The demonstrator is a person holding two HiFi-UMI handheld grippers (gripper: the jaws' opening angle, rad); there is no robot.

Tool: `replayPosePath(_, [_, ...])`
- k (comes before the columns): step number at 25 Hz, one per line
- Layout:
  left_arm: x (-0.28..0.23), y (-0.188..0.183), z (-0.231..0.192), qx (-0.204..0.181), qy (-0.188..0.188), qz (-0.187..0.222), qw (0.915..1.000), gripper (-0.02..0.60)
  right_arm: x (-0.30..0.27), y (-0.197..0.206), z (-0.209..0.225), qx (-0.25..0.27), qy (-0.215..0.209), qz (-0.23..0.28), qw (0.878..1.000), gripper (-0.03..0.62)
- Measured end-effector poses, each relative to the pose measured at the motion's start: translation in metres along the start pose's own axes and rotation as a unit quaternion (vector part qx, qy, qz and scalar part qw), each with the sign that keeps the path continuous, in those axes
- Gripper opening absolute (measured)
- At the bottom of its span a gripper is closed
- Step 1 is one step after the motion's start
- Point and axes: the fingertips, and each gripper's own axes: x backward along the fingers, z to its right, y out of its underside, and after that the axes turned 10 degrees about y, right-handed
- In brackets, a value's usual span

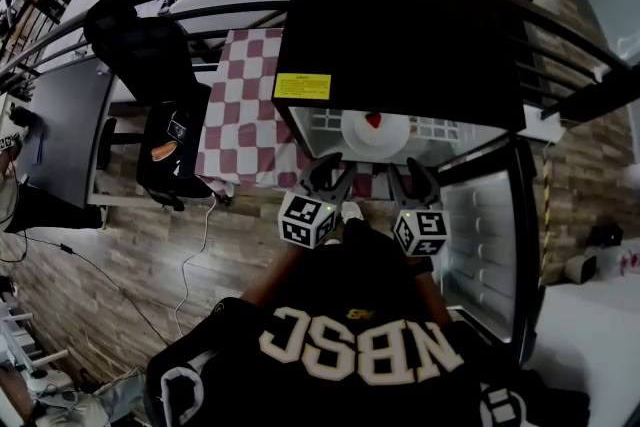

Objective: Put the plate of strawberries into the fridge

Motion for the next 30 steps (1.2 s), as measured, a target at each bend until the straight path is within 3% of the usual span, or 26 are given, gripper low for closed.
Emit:
replayPosePath(5, [-0.006,-0.001,-0.003,-0.008,-0.014,0.004,0.9999,0.146,-0.007,0.002,-0.003,0.042,0.003,0.009,0.999,0.181])
replayPosePath(30, [-0.036,-0.007,-0.024,-0.012,-0.031,-0.005,0.9994,0.143,-0.04,-0.009,-0.003,0.064,-0.027,0.004,0.998,0.178])
